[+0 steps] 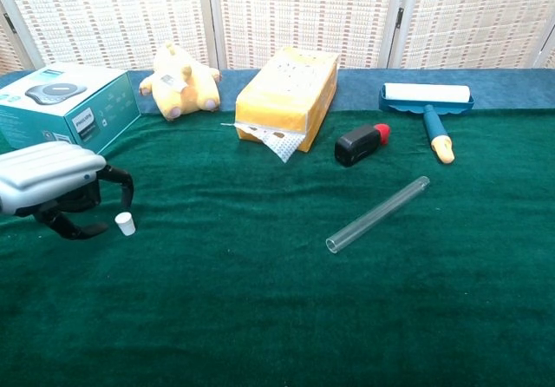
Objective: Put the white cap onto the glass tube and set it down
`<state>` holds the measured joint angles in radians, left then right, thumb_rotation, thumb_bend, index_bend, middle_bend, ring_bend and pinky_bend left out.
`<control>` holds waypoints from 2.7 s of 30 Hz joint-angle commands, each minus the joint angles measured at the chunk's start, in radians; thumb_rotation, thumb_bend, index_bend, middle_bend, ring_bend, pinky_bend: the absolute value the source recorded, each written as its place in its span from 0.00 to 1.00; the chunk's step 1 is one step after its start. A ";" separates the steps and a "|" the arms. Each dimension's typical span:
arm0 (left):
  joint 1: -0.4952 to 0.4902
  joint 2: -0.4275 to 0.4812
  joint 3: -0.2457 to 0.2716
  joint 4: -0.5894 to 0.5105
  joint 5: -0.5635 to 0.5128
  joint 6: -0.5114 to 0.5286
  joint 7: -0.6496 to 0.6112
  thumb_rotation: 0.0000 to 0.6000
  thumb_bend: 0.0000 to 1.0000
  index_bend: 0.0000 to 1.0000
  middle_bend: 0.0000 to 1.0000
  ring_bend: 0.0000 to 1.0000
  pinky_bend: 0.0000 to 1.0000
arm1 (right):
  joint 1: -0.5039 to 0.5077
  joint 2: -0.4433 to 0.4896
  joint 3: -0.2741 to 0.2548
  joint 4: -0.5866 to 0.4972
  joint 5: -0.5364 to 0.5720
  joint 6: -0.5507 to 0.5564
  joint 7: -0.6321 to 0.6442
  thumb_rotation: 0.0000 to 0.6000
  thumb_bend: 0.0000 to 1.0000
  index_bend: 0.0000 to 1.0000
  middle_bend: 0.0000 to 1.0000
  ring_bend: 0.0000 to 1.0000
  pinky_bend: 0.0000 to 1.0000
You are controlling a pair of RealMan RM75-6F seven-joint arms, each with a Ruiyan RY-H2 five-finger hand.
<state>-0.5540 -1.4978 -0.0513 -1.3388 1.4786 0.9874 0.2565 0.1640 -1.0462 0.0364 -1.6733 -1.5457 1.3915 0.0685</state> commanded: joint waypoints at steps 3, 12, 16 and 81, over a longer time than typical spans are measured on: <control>-0.006 -0.013 0.003 0.008 -0.008 0.002 0.017 1.00 0.41 0.45 1.00 0.86 0.82 | -0.001 0.000 -0.001 0.004 0.002 -0.001 0.007 1.00 0.65 0.02 0.42 0.47 0.60; -0.016 -0.025 0.006 0.011 -0.016 0.008 0.030 1.00 0.41 0.46 1.00 0.86 0.82 | -0.001 0.000 -0.002 0.005 0.004 -0.006 0.011 1.00 0.65 0.02 0.42 0.47 0.61; -0.019 -0.026 0.009 0.008 -0.020 0.008 0.028 1.00 0.41 0.47 1.00 0.87 0.83 | -0.002 -0.001 -0.001 0.005 0.007 -0.006 0.012 1.00 0.65 0.02 0.42 0.47 0.61; 0.042 0.131 0.023 -0.170 -0.040 0.123 -0.101 1.00 0.46 0.59 1.00 0.87 0.84 | 0.465 -0.336 0.079 0.102 0.172 -0.560 -0.534 1.00 0.43 0.36 1.00 1.00 1.00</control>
<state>-0.5122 -1.3661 -0.0283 -1.5088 1.4389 1.1108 0.1552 0.6145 -1.3591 0.1187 -1.5916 -1.3857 0.8488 -0.4501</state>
